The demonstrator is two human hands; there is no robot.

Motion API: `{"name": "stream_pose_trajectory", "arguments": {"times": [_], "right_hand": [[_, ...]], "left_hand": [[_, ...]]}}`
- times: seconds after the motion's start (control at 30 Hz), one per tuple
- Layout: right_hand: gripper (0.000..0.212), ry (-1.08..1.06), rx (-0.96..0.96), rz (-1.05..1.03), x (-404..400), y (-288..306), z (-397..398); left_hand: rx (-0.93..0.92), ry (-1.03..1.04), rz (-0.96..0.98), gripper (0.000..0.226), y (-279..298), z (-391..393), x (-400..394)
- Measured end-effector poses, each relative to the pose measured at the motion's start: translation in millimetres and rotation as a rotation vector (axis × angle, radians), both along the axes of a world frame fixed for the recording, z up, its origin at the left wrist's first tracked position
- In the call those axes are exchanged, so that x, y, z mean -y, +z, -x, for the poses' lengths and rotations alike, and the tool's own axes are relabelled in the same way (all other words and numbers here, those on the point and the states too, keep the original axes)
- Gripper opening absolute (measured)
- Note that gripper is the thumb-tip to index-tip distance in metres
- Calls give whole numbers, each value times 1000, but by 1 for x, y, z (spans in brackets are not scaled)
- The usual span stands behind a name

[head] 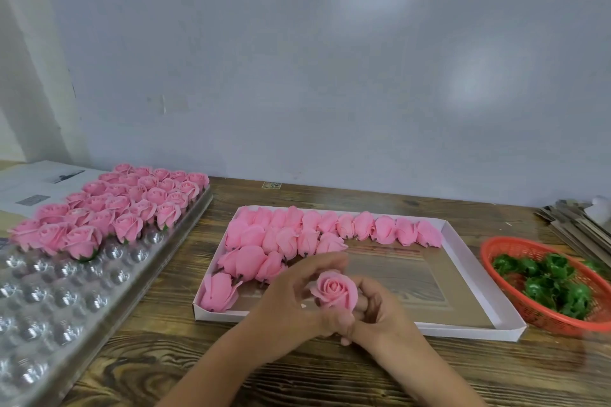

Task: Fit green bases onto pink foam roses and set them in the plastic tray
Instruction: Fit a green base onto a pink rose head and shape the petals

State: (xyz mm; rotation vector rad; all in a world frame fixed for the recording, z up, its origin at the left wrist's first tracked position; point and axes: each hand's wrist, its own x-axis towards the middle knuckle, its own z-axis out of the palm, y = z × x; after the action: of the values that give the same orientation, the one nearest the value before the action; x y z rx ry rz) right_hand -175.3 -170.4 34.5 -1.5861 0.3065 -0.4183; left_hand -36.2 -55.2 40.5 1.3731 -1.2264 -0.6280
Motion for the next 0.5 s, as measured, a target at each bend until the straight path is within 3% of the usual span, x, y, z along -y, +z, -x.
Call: {"name": "stream_pose_trajectory", "arguments": {"times": [0.17,0.23,0.5], "right_hand": [[36,1,-47,63,-2,-1,-1],[35,1,-58,80,-4,0,-2],[33,-10,-55,93,-4,0,-1]], "left_hand": [[-54,67,115,23,4,3,2],[-68,52,106,18,1,6,2],[-95,-41,-83,50,-1,3,2]]}}
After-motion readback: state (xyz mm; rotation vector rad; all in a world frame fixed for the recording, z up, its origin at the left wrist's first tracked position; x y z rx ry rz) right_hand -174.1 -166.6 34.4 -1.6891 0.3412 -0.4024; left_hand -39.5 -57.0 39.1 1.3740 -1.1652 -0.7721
